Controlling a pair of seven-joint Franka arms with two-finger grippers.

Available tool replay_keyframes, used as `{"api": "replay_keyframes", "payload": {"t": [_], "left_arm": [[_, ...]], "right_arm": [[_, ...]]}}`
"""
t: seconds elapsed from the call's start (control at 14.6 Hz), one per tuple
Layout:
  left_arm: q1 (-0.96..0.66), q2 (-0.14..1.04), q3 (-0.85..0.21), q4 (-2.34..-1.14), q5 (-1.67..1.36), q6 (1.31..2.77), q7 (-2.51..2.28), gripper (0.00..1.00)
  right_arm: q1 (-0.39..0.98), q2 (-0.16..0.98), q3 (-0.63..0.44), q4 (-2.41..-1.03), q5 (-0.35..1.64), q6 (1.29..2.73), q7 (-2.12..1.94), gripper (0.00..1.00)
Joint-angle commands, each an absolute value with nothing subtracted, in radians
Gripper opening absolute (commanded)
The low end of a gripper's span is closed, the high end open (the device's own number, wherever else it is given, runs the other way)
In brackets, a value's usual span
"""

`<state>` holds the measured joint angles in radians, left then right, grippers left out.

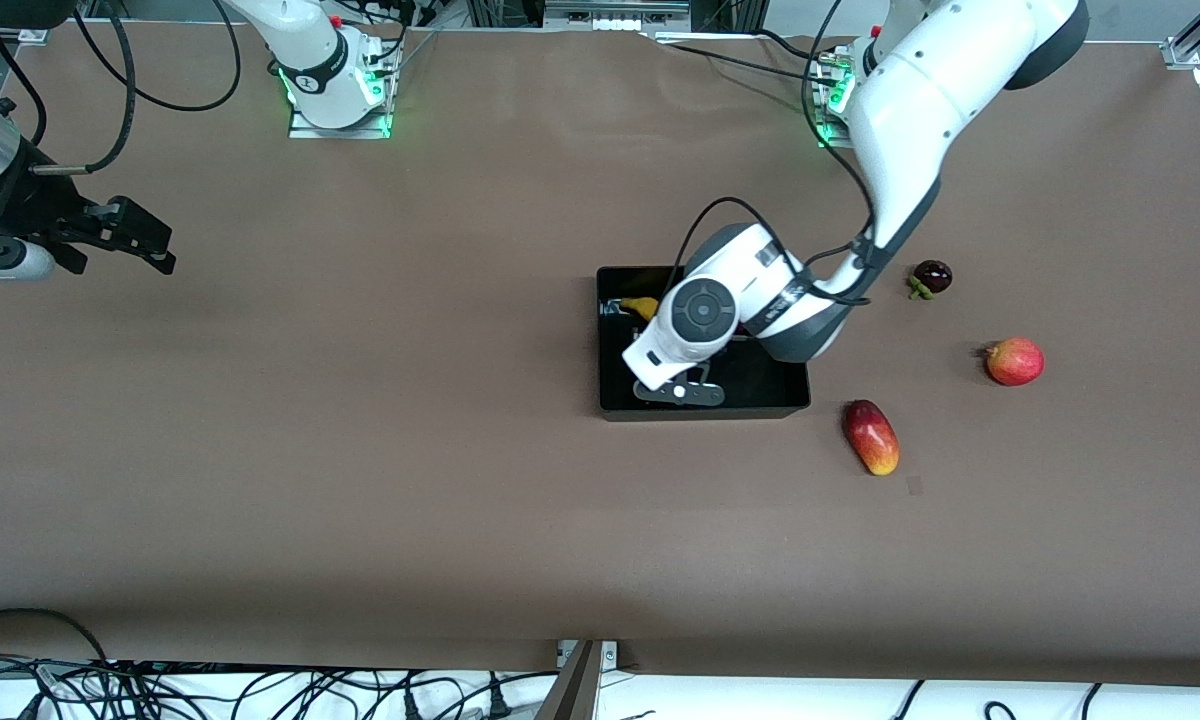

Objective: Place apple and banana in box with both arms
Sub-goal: 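Lower the banana into the box and open the left gripper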

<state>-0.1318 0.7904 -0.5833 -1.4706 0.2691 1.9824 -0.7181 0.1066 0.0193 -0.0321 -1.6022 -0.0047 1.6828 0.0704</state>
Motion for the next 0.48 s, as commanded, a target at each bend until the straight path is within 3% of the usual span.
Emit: {"api": "replay_keyframes", "payload": {"t": [0.0,0.21,0.41], "left_arm": [[-0.014,0.613,-0.614,-1.486,0.178,1.858,-0.707,1.00],[0.051,0.510,-0.614,-1.410,0.167,1.690,-0.677,1.00],[0.055,0.499,-0.600,-1.246,0.183,1.476,-0.539,1.00]], "right_arm": [[0.101,0.026,-0.025,-1.585,-0.012,1.678,0.072,1.00],[0.101,0.026,-0.025,-1.585,-0.012,1.678,0.071,1.00],[0.101,0.026,-0.025,-1.583,-0.012,1.680,0.072,1.00]]}}
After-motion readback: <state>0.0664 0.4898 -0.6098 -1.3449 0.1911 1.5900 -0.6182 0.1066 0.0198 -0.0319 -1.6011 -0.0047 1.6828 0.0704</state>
